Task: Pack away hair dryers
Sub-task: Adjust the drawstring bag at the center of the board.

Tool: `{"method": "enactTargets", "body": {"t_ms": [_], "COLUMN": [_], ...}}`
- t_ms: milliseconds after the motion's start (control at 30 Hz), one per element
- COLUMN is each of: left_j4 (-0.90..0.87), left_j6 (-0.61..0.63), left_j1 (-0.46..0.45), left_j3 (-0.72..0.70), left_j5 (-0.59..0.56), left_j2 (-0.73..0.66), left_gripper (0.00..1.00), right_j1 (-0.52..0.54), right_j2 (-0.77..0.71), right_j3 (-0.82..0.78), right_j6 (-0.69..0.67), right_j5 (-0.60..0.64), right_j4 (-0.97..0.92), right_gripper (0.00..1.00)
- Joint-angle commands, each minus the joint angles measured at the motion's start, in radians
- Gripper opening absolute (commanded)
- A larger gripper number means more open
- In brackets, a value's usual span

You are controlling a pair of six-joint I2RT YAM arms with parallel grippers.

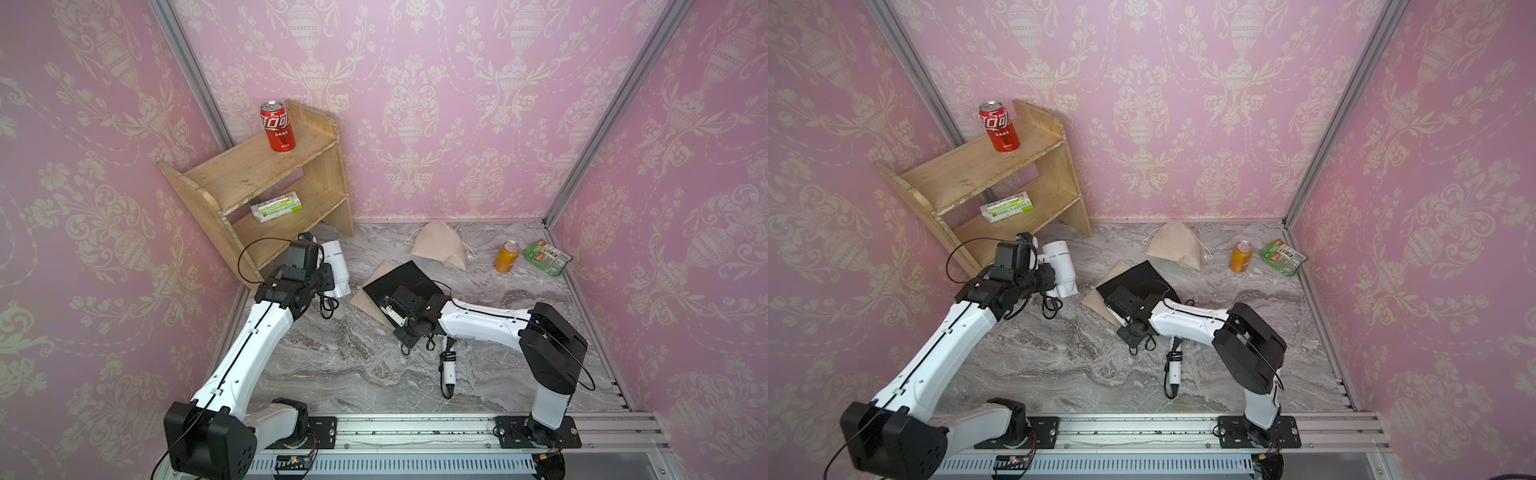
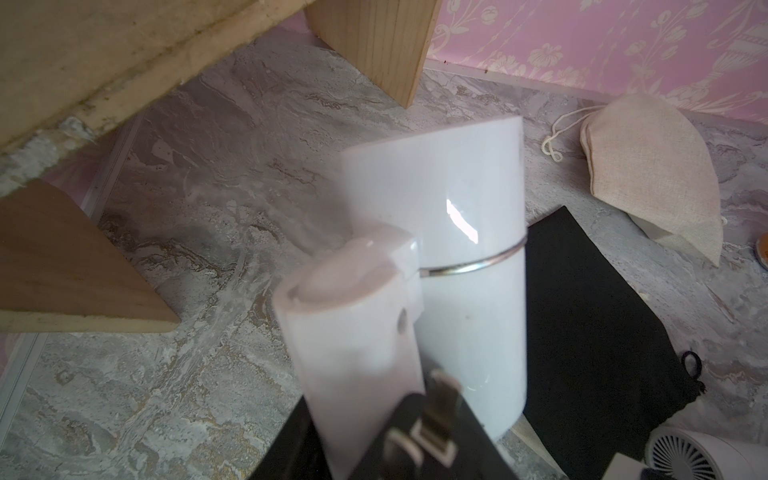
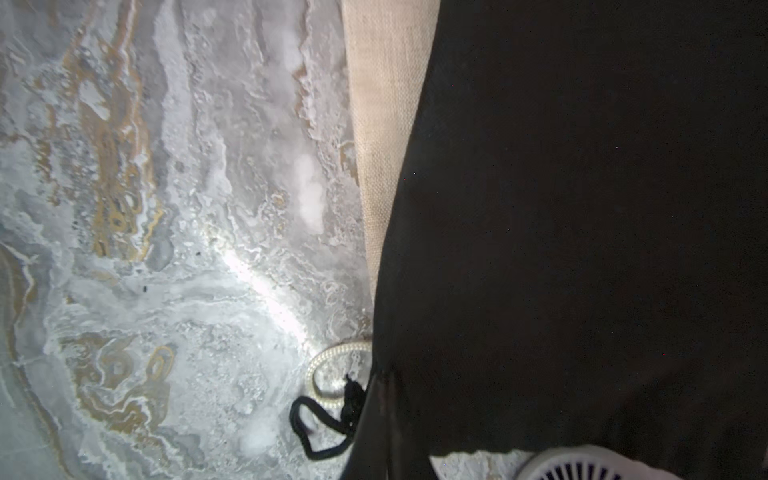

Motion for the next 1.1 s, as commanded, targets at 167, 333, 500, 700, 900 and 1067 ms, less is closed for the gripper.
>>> {"method": "enactTargets", "body": {"t_ms": [167, 333, 500, 700, 900, 1067], "left_j4": [0.029, 0.021, 0.006, 0.001, -0.015, -0.018], "left_j6": [-0.001, -0.005, -0.005, -0.013, -0.019, -0.04], "left_j1": [0.021, 0.046, 0.072, 0.101, 0.109, 0.11], "left_j3": [0.036, 0.049, 0.077, 0.078, 0.071, 0.061], "left_j5": [0.009, -0.002, -0.022, -0.021, -0.018, 0.016], "left_j2": [-0.052, -0.045, -0.029, -0.028, -0.031, -0.028], "left_gripper": [0.05, 0.04, 0.04, 0.03, 0.04, 0.05], "right_j1": [-0.021, -0.027, -0.027, -0.027, -0.029, -0.035], "right_j2": [0.019, 0.148, 0.271, 0.417, 0.221, 0.074], "right_j3": [0.195, 0.399, 0.605, 0.798, 0.499, 0.268], "right_j6": [0.046, 0.125, 0.189, 0.21, 0.144, 0.043], "right_j5": [-0.083, -0.111, -0.137, -0.187, -0.187, -0.099], "right_j4": [-0.032, -0.054, -0.087, -0.149, 0.041, 0.116], "right_gripper": [0.0, 0.0, 0.0, 0.03, 0.74, 0.75]}}
